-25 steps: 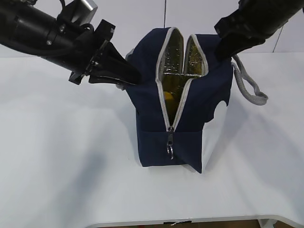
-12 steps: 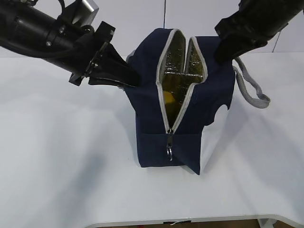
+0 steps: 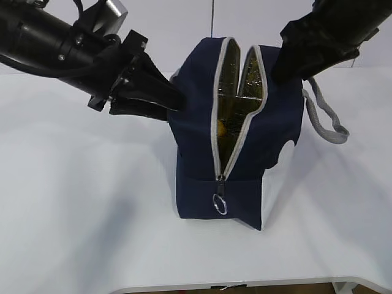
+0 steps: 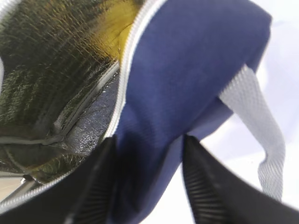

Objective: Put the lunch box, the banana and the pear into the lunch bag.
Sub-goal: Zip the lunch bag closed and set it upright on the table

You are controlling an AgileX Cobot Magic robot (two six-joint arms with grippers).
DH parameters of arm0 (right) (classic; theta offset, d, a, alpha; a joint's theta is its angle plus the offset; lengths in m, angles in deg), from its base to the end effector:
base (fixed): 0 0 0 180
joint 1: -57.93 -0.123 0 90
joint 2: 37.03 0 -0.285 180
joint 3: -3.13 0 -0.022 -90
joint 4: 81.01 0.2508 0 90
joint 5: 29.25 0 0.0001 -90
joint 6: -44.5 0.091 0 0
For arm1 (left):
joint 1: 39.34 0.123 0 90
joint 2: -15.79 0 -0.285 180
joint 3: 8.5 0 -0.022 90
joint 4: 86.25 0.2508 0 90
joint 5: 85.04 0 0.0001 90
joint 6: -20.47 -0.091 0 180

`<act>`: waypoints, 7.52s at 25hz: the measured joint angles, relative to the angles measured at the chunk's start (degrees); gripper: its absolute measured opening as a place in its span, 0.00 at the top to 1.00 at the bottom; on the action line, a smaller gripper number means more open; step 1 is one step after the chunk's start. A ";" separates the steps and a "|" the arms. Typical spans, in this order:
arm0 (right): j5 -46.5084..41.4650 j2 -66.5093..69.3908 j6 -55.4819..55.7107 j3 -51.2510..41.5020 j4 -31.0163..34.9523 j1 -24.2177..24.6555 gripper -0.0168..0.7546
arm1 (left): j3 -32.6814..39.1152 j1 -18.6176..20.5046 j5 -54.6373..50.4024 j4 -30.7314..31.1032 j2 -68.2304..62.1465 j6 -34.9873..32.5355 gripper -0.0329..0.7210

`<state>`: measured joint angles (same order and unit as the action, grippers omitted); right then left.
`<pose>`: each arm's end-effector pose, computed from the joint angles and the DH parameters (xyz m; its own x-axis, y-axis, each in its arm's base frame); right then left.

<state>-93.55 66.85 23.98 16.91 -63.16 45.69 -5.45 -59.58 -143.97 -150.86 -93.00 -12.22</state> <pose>0.3450 0.1006 0.3431 -0.7812 -0.3835 -0.4926 -0.5073 0.8498 0.1429 0.3170 -0.1920 0.2714 -0.9188 0.1674 -0.3576 0.3912 0.5088 -0.7669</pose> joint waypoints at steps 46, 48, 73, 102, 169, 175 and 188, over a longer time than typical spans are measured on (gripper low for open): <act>-7.98 -26.78 8.13 -0.17 -8.47 0.00 0.35 | -3.94 5.95 -10.65 30.03 10.90 12.06 0.44; -8.07 -27.58 9.21 -0.17 -8.47 0.00 0.35 | -3.94 5.95 -11.03 32.81 12.96 14.28 0.44; 7.12 -52.93 6.47 -33.80 -7.06 0.00 0.35 | -3.94 5.95 -12.48 36.15 28.35 19.94 0.48; 11.49 -60.33 -1.85 -45.42 6.83 -0.10 0.35 | -3.94 5.75 -12.61 36.36 29.74 20.30 0.56; 12.20 -3.72 -102.81 -63.07 83.56 -0.10 0.35 | -3.94 5.64 -12.65 38.28 29.74 20.30 0.58; 10.00 -0.77 -99.33 -62.33 83.56 -0.10 0.35 | -3.94 5.64 -12.65 38.28 29.74 20.30 0.59; 10.75 1.83 -101.18 -60.14 83.65 -0.10 0.35 | -3.94 5.64 -12.65 38.28 29.74 20.30 0.60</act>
<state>-82.80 68.68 -77.20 -43.23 20.49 45.59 -9.39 -53.94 -156.62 -112.58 -63.26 8.08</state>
